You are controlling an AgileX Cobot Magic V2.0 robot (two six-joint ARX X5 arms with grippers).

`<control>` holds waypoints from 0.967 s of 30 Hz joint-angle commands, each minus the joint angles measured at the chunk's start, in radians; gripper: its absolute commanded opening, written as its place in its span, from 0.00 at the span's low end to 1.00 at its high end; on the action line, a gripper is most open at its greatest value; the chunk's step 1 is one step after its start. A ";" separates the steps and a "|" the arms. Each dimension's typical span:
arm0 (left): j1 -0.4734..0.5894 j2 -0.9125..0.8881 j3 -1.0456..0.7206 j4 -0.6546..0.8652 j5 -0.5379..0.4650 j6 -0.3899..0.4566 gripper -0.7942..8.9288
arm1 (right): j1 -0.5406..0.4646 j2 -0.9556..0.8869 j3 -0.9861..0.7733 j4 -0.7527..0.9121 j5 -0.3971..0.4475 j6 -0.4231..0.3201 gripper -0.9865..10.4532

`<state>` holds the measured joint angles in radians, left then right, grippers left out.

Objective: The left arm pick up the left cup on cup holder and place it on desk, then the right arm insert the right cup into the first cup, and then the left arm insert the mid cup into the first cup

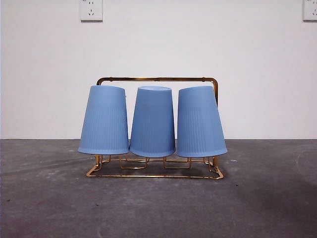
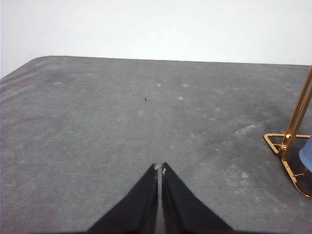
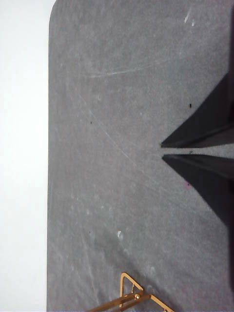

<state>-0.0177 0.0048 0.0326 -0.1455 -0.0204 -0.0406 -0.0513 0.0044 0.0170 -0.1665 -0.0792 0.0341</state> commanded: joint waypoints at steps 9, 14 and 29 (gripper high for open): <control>-0.001 0.019 0.041 0.003 0.019 -0.239 0.09 | 0.004 -0.001 0.020 0.029 -0.119 0.265 0.10; -0.002 0.109 0.165 0.003 0.025 -0.345 0.09 | 0.004 0.002 0.103 0.031 -0.119 0.360 0.10; -0.030 0.590 0.756 -0.267 0.406 -0.290 0.09 | 0.022 0.255 0.547 -0.169 -0.323 0.345 0.10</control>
<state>-0.0418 0.5808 0.7620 -0.4114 0.3584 -0.3649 -0.0345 0.2459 0.5415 -0.3351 -0.3927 0.4171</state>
